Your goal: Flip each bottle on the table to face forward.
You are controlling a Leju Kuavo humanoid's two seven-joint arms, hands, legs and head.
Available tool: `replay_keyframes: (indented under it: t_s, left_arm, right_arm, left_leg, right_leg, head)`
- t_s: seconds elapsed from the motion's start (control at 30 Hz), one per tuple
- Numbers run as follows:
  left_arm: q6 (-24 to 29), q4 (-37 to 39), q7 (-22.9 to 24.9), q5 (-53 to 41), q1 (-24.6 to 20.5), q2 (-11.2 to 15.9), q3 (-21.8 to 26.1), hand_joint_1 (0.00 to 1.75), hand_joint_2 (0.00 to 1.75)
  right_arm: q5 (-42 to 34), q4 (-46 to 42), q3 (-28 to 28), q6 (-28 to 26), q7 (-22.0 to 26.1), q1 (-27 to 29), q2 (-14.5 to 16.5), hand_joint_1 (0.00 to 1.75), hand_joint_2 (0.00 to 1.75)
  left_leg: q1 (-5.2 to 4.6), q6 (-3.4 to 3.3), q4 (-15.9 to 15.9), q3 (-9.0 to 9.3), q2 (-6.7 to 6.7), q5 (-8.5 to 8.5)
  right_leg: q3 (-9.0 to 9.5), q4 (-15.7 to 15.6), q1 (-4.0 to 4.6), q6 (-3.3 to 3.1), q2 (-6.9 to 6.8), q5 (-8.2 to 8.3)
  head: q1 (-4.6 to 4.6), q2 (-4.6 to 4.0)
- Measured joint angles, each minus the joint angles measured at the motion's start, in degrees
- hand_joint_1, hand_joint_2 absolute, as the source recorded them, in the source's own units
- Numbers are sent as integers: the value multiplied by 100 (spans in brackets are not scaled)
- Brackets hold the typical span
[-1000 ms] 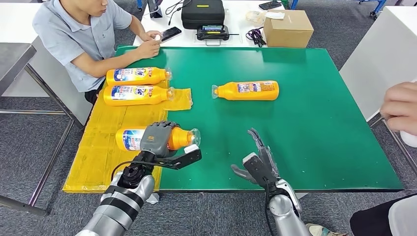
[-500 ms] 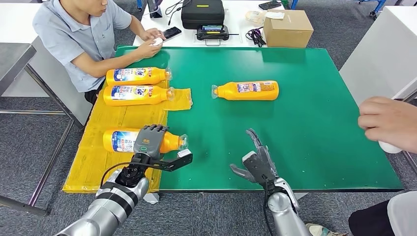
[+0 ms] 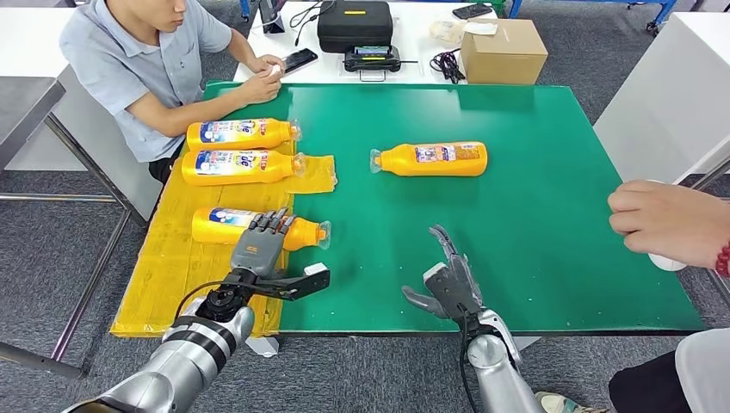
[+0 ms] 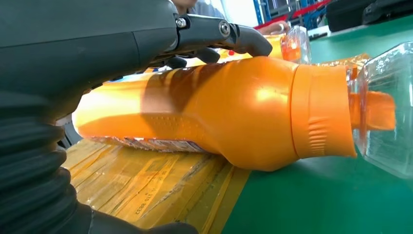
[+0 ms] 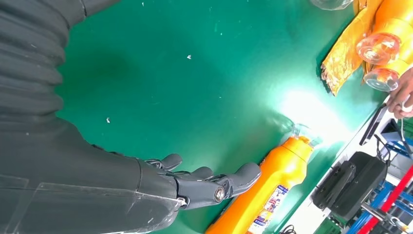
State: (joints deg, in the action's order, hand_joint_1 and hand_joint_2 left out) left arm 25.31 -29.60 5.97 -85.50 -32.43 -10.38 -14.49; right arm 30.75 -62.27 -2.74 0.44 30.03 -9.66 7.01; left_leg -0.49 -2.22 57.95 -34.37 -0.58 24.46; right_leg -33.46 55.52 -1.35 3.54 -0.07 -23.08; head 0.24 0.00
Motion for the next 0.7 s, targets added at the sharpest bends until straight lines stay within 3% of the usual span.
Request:
replay_keyframes:
  t_s: [0.7]
  left_arm:
    - [-82, 195, -99, 2, -110, -131, 324, 0, 175]
  right_arm:
    - [18, 152, 86, -2, 3, -109, -6, 0, 175]
  left_leg:
    - [0, 0, -1, 25, 0, 0]
  right_leg:
    - [26, 0, 0, 0, 0, 0]
  head:
    - [0, 0]
